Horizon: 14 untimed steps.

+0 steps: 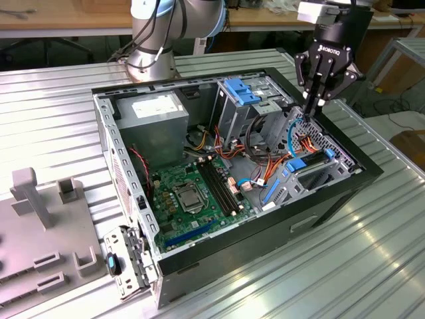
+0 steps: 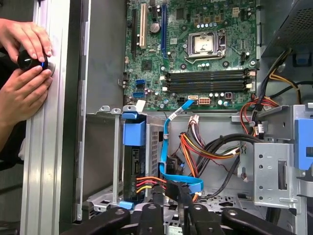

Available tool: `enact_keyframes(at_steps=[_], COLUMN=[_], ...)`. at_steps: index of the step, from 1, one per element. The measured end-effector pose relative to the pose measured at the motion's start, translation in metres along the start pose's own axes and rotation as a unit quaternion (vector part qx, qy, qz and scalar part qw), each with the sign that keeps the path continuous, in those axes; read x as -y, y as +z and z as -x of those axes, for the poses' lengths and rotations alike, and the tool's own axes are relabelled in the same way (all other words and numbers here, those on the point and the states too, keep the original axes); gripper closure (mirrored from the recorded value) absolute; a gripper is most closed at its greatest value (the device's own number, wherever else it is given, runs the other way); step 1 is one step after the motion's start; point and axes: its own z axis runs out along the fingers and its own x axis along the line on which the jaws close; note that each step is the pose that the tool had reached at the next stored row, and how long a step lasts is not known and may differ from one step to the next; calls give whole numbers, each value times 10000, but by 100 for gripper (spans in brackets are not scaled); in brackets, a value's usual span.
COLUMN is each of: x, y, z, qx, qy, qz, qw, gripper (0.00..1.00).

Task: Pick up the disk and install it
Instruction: 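Insert the second disk wire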

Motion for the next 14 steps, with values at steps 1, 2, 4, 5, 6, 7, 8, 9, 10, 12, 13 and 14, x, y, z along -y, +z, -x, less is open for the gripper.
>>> enact_keyframes(at_steps=[1,2,4,5,6,7,8,9,10,12,13,14], x=[0,0,3,7,8,8,8,8,9,10,11,12], y=[0,-1,-11,-18,-19,-19,-18,-16,-10,0,10,22], z=[3,3,0,-2,-2,-2,-2,0,5,20,27,41], qx=[0,0,1,5,6,6,6,6,6,5,5,7], qy=[0,0,-1,-3,-2,-2,-2,-2,-2,-2,-2,-3], qz=[0,0,4,10,12,12,13,12,12,12,13,12], qw=[10000,10000,10000,10000,10000,10000,10000,10000,10000,10000,10000,10000], gripper=[69,62,62,62,62,62,62,62,62,62,62,62])
